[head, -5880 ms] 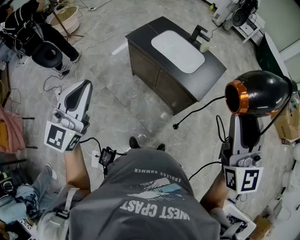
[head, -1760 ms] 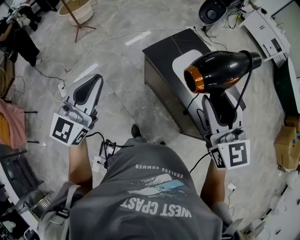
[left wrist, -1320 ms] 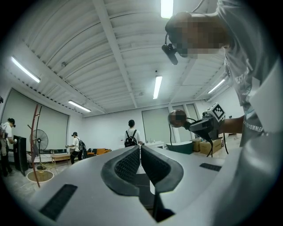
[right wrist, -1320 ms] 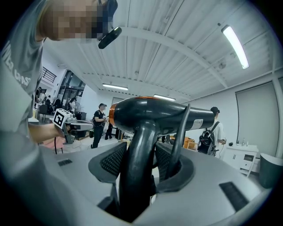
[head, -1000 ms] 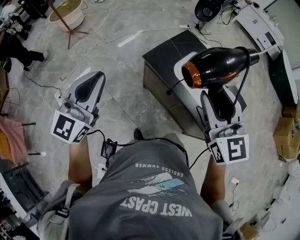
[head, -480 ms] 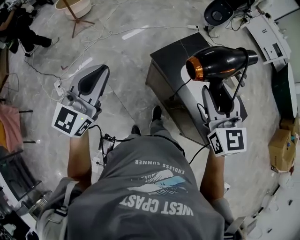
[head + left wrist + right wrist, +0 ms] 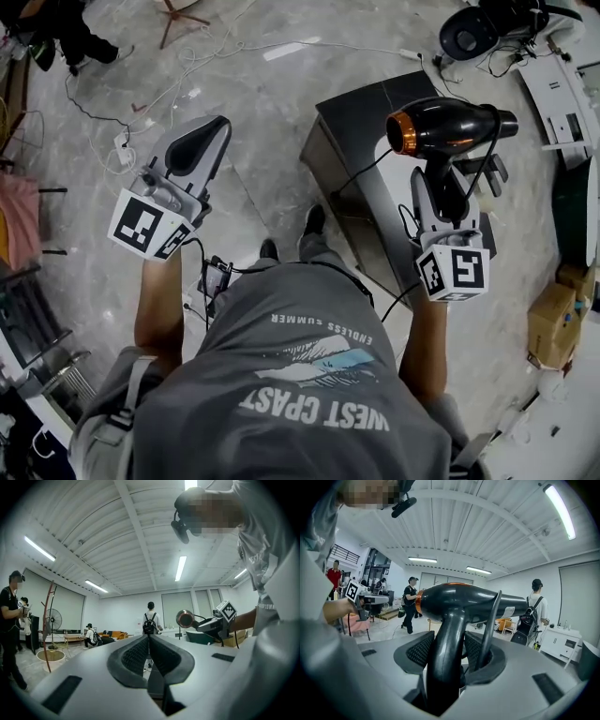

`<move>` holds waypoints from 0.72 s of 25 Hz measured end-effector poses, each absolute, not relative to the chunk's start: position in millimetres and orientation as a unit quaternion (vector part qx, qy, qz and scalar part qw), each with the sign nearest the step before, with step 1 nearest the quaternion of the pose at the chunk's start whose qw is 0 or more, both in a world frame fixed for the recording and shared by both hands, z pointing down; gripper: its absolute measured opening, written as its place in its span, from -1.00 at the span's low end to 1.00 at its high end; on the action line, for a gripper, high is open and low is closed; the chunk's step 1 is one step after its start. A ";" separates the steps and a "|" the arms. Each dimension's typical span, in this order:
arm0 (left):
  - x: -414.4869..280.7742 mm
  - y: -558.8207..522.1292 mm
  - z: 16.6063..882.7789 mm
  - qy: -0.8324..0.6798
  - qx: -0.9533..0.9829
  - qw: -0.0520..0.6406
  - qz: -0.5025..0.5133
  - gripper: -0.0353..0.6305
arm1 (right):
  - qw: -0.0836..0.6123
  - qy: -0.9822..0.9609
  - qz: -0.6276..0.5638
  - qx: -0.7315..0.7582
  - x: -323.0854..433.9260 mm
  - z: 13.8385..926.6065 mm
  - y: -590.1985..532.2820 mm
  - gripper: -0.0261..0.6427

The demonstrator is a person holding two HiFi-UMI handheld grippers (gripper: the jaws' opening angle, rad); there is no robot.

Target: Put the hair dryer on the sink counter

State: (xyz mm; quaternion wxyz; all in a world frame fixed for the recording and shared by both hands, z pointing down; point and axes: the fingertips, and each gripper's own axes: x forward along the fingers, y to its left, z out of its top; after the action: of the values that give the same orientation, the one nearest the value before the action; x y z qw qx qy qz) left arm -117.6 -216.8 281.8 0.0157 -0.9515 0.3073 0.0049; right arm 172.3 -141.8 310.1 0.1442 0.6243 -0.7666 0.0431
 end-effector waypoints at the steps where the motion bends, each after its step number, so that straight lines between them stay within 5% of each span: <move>1: -117.0 -218.2 283.5 0.310 -0.951 0.014 0.003 -0.82 | 0.146 -0.768 0.046 0.622 174.2 314.3 -144.5 -0.27; 18: -113.2 -237.5 309.6 0.348 -0.937 -0.012 -0.021 -0.82 | 0.179 -0.769 0.093 0.606 200.9 383.9 -195.3 -0.27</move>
State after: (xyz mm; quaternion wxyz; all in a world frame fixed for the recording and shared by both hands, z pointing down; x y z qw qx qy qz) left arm -113.2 -237.5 309.6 -0.0116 -0.9373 0.3476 -0.0206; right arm 200.9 -195.3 383.9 0.1793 0.6061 -0.7693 0.0930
